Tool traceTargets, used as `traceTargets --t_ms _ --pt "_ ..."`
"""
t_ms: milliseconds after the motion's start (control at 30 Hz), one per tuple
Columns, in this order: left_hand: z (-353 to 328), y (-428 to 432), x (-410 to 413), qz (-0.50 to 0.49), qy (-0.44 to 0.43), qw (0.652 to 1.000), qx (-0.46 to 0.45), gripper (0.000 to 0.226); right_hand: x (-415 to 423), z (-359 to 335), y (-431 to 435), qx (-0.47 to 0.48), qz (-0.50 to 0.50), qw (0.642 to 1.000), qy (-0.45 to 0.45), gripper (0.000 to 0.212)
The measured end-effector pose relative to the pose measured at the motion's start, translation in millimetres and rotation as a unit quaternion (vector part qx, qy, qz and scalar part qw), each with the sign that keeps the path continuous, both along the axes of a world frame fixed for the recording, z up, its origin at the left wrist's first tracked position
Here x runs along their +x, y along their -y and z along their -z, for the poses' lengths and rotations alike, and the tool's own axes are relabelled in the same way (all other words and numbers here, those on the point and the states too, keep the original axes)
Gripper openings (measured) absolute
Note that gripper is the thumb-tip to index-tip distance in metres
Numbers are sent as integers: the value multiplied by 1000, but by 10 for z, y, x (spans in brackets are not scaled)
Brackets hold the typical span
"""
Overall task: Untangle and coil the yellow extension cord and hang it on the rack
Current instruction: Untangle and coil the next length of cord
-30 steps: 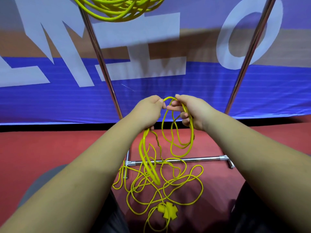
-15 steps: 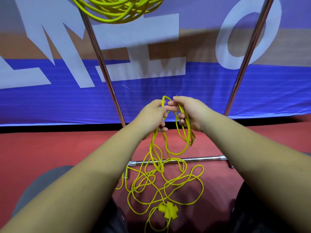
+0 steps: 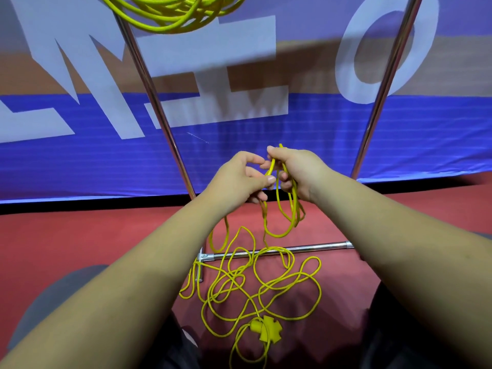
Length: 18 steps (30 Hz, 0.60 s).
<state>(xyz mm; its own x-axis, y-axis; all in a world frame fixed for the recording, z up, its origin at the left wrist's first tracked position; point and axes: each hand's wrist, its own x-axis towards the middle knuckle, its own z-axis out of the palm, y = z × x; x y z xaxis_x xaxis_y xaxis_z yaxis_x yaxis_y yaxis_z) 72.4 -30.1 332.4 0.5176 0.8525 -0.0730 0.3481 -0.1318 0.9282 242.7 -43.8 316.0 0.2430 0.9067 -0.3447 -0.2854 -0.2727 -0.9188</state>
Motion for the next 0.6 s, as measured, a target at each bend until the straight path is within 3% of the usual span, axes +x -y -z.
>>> traceTargets --t_ms 133,200,267,433,500,567,600 --pt "130 -25 -11 71 -73 993 -61 36 -21 10 -15 24 3 999 31 23" --pt "245 -88 -79 148 -209 967 -14 30 12 -34 -27 43 31 999 -11 22" --pt "384 -147 -179 201 -370 906 53 30 122 -101 -49 52 79 993 -65 22" --pt "593 -213 -493 258 -545 795 -57 67 399 -180 -68 58 179 976 -108 24" --pt "718 -268 -621 290 -647 705 -37 76 458 -190 -63 60 203 971 -111 24" --pt "885 -301 -734 294 -730 616 -39 58 486 -202 -54 56 204 969 -124 25" --pt "916 -286 -748 287 -746 600 -32 46 481 -203 -45 52 194 971 -132 26"
